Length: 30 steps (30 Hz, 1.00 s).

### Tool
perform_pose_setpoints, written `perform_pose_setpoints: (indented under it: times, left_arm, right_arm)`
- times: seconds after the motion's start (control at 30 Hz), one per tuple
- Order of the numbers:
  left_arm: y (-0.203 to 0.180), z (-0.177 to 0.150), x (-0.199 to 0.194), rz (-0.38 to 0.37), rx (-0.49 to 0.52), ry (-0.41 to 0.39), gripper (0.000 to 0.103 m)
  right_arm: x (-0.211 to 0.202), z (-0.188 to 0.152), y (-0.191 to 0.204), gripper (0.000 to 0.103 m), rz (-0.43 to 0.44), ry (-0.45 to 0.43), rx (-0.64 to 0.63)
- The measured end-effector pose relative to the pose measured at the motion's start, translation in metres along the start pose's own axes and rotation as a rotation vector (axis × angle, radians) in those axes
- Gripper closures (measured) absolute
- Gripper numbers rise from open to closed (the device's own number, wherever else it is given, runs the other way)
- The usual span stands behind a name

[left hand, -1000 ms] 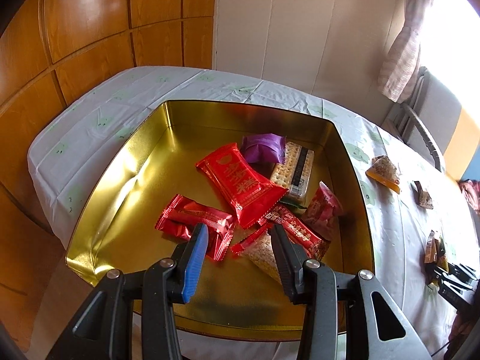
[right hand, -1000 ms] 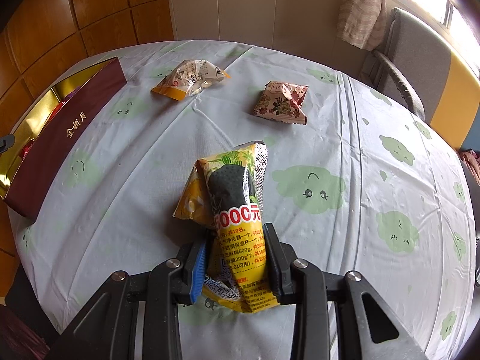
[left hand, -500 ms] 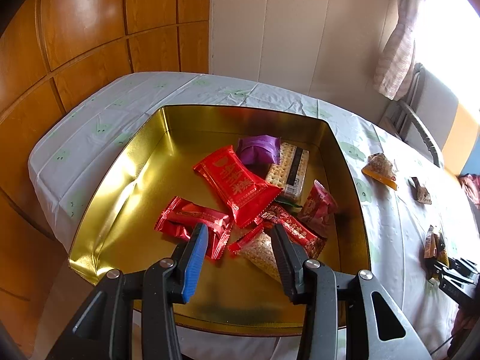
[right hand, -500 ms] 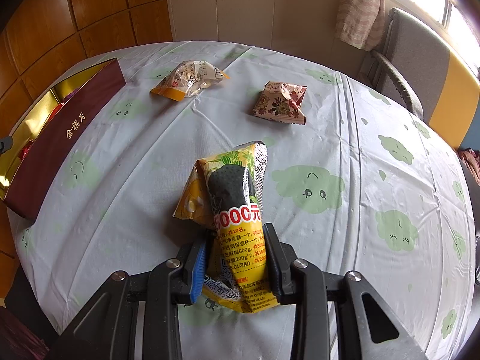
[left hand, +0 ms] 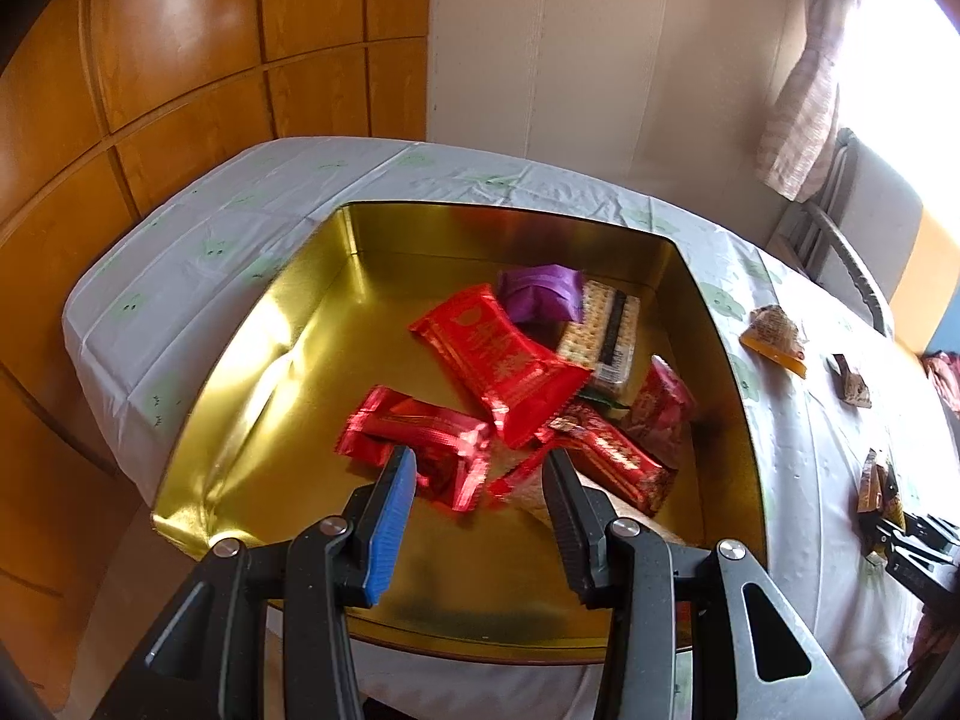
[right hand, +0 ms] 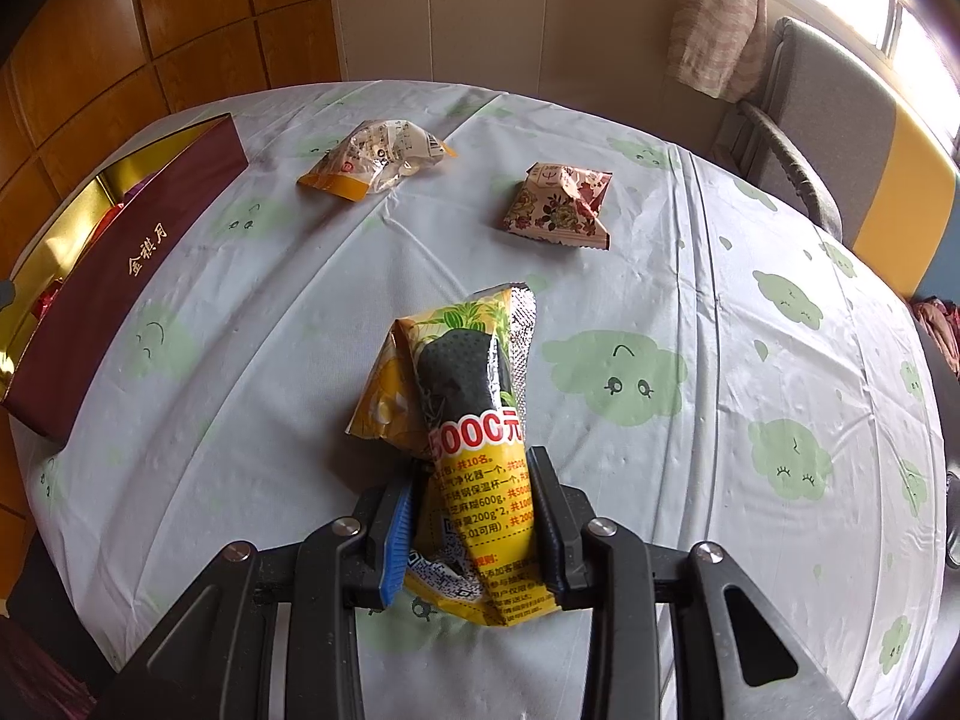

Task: Organize snacks
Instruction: 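Hold the yellow snack bag in the right gripper above the table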

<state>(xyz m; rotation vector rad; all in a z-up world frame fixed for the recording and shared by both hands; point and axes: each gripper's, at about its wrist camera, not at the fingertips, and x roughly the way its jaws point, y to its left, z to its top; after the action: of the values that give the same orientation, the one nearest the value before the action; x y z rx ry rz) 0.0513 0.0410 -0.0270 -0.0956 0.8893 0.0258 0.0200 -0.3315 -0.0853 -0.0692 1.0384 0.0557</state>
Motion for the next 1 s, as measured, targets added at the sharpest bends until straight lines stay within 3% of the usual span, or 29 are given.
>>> perform_pose_setpoints:
  times: [0.43,1.0]
  left_arm:
    - [0.033,-0.017,-0.002,0.055,-0.031,0.018,0.058]
    - [0.015,-0.021,-0.014,0.041,0.029,-0.019,0.058]
  right_arm:
    - [0.002,0.002,0.002,0.068,-0.017,0.014,0.023]
    - [-0.002,-0.001,-0.001,0.065,-0.024,-0.004,0.083]
